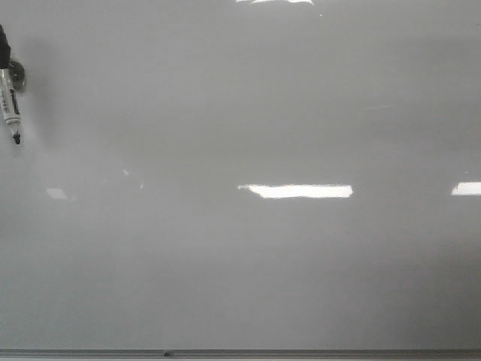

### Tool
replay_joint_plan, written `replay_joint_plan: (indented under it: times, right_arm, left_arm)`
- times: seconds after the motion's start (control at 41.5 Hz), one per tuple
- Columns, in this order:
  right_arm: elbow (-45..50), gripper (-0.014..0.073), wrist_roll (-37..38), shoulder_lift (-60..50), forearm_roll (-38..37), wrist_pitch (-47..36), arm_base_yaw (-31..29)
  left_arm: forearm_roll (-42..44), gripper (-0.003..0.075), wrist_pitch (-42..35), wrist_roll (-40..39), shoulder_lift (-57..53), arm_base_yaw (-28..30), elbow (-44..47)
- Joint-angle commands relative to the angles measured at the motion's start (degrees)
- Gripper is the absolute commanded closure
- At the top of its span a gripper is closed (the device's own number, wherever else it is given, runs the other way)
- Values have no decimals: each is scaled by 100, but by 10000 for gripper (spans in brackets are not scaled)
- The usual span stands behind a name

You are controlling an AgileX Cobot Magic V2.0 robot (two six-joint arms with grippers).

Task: Write number 5 on whiteboard

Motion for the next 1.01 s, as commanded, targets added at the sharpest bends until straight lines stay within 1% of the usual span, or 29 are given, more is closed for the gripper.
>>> replay_joint_plan:
  times: [0.0, 0.241, 0.651, 0.723, 0.988]
  right_arm:
    - [-130, -4, -41, 8, 37, -384, -21]
    - [-130, -4, -41, 8, 37, -465, -21]
    - [-130, -4, -44, 8, 37, -471, -21]
    - [-130, -4, -44, 8, 37, -471, -21]
    - [-130, -4, -44, 8, 37, -471, -21]
  left_arm:
    - [-79, 103, -832, -2, 208, -37, -178]
    - [-79, 103, -1498, -2, 861, -37, -178]
    - [-79, 109, -2035, -2, 1453, -37, -178]
    - [-79, 154, -2054, -2, 1507, -37, -178]
    - [-68, 522, -2175, -2, 1518, -37, -178]
